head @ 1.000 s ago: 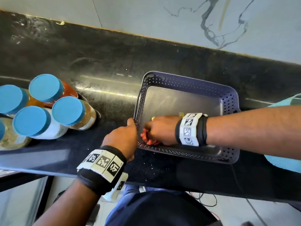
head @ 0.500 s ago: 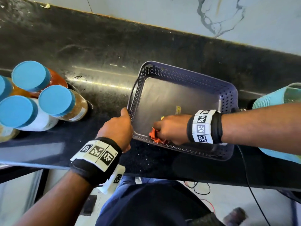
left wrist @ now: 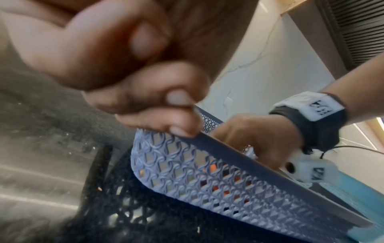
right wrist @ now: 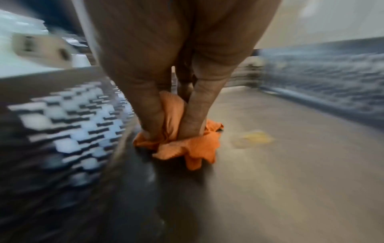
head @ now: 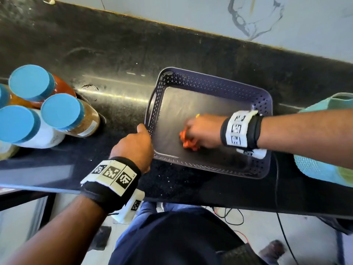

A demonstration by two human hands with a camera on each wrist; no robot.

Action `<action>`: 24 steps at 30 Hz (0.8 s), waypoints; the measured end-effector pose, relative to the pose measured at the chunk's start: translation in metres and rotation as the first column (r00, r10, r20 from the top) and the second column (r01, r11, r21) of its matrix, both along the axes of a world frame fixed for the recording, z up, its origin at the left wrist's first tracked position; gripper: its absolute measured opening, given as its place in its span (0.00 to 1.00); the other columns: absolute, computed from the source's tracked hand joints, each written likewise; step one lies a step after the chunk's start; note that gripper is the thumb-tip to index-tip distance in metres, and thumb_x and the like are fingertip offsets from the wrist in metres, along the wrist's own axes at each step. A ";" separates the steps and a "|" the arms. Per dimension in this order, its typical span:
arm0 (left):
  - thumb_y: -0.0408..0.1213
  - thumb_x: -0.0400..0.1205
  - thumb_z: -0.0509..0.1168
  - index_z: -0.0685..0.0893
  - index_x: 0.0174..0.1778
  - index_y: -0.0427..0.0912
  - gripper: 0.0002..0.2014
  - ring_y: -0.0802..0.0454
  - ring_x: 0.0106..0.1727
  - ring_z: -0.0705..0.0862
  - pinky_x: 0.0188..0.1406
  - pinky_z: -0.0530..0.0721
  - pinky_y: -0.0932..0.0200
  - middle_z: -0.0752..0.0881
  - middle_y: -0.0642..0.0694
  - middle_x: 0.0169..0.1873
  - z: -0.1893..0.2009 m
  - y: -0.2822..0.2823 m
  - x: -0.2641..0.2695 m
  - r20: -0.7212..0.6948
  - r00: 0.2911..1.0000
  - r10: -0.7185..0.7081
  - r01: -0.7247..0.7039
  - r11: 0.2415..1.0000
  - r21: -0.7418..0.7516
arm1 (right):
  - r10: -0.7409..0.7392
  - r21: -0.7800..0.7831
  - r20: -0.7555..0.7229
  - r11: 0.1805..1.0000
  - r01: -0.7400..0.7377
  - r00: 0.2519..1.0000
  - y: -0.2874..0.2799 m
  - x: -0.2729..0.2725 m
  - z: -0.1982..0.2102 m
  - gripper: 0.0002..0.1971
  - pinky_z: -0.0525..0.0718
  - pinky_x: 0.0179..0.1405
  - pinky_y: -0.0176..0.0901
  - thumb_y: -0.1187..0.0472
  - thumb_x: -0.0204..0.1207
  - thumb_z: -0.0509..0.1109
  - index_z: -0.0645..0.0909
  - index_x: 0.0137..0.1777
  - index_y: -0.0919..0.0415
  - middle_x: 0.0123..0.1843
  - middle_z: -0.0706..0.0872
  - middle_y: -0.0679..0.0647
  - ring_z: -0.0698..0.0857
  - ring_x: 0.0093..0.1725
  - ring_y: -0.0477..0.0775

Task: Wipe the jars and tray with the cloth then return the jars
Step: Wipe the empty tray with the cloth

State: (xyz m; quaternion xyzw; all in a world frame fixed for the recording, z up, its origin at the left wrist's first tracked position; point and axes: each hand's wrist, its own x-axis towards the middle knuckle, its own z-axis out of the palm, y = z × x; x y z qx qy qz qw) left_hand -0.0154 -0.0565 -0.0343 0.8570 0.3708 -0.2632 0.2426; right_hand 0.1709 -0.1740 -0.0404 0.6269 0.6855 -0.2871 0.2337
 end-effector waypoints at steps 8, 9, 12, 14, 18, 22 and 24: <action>0.27 0.84 0.61 0.64 0.54 0.42 0.11 0.37 0.38 0.83 0.38 0.79 0.42 0.85 0.43 0.35 -0.005 0.001 -0.003 0.004 0.986 -0.169 0.168 0.982 0.091 | -0.049 0.053 0.100 0.998 0.043 0.994 -0.003 0.028 0.006 0.12 0.74 0.43 0.45 0.60 0.78 0.68 0.86 0.59 0.56 0.59 0.83 0.58 0.86 0.57 0.63; 0.28 0.83 0.63 0.65 0.53 0.42 0.13 0.37 0.39 0.86 0.39 0.83 0.41 0.87 0.43 0.35 -0.007 0.003 -0.004 0.003 0.983 -0.185 0.184 0.979 0.087 | -0.135 0.090 0.147 0.988 0.123 0.980 0.005 0.047 0.007 0.10 0.72 0.42 0.45 0.59 0.78 0.68 0.86 0.57 0.57 0.58 0.84 0.60 0.86 0.57 0.65; 0.29 0.80 0.69 0.64 0.51 0.43 0.18 0.37 0.38 0.90 0.45 0.89 0.35 0.90 0.40 0.35 -0.008 0.004 -0.003 -0.020 0.980 -0.199 0.200 0.978 0.057 | -0.242 0.111 0.263 0.969 0.220 0.934 0.017 0.085 0.008 0.11 0.72 0.41 0.48 0.62 0.76 0.69 0.84 0.57 0.62 0.58 0.83 0.64 0.85 0.57 0.70; 0.27 0.78 0.71 0.64 0.53 0.42 0.20 0.36 0.38 0.91 0.46 0.90 0.35 0.90 0.38 0.35 -0.011 0.004 -0.004 -0.025 0.986 -0.162 0.162 0.987 0.013 | -0.229 0.091 0.265 0.973 0.212 0.937 0.016 0.079 0.005 0.11 0.73 0.41 0.48 0.62 0.76 0.70 0.84 0.57 0.62 0.58 0.83 0.63 0.85 0.57 0.69; 0.24 0.80 0.64 0.57 0.78 0.40 0.32 0.35 0.36 0.91 0.47 0.91 0.34 0.91 0.37 0.31 -0.018 0.006 -0.002 -0.006 0.999 -0.032 0.032 0.998 -0.051 | -0.059 -0.044 0.046 0.997 0.061 0.997 -0.009 0.017 0.002 0.13 0.72 0.42 0.40 0.61 0.77 0.70 0.86 0.60 0.59 0.59 0.85 0.58 0.86 0.56 0.63; 0.22 0.80 0.60 0.34 0.87 0.38 0.47 0.35 0.38 0.92 0.49 0.92 0.36 0.92 0.35 0.34 -0.013 0.001 -0.002 -0.061 0.998 -0.002 -0.003 0.996 -0.086 | 0.107 -0.165 -0.018 0.980 -0.109 0.994 -0.025 -0.010 0.008 0.19 0.73 0.46 0.44 0.65 0.78 0.68 0.81 0.69 0.58 0.66 0.80 0.59 0.84 0.61 0.65; 0.28 0.83 0.65 0.35 0.87 0.34 0.47 0.36 0.43 0.92 0.49 0.91 0.37 0.92 0.32 0.41 -0.013 -0.009 -0.012 -0.078 0.994 -0.078 0.075 0.996 -0.038 | 0.082 -0.127 0.061 0.989 -0.074 0.995 -0.022 0.005 0.008 0.18 0.74 0.46 0.48 0.67 0.79 0.66 0.80 0.68 0.59 0.65 0.78 0.59 0.83 0.61 0.66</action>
